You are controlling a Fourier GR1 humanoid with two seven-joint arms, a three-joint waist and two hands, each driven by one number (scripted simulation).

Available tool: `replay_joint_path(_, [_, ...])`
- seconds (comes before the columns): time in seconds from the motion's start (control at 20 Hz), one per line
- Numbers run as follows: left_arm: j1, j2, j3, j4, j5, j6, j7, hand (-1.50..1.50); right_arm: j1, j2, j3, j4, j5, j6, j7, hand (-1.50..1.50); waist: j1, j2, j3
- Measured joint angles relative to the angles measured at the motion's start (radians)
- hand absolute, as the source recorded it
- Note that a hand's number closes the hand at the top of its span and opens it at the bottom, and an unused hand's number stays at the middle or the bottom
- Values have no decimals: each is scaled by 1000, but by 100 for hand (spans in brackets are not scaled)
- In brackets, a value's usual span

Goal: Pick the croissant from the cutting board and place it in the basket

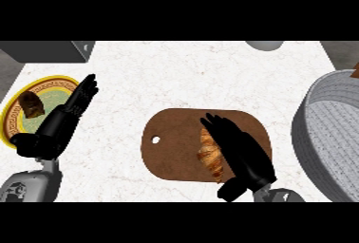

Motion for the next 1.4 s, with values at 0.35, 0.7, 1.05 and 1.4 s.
replay_joint_path(0.35, [10, -22, -1, -9, -19, -6, 6, 0, -37, 44, -11, 111, 63, -19, -24, -150, 1, 0, 0])
replay_joint_path(0.7, [-14, -26, 15, 12, -35, -19, 2, 0, -60, 95, -13, 212, 119, -46, -21, -150, 1, 0, 0])
replay_joint_path(1.05, [-7, -28, 38, 14, -25, -42, -4, 0, -66, 98, -62, 321, 143, -84, -89, -150, 1, 0, 0])
replay_joint_path(1.4, [-22, -41, 36, 25, -49, -38, -9, 0, -84, 113, -71, 387, 145, -45, -117, 150, 0, -1, -1])
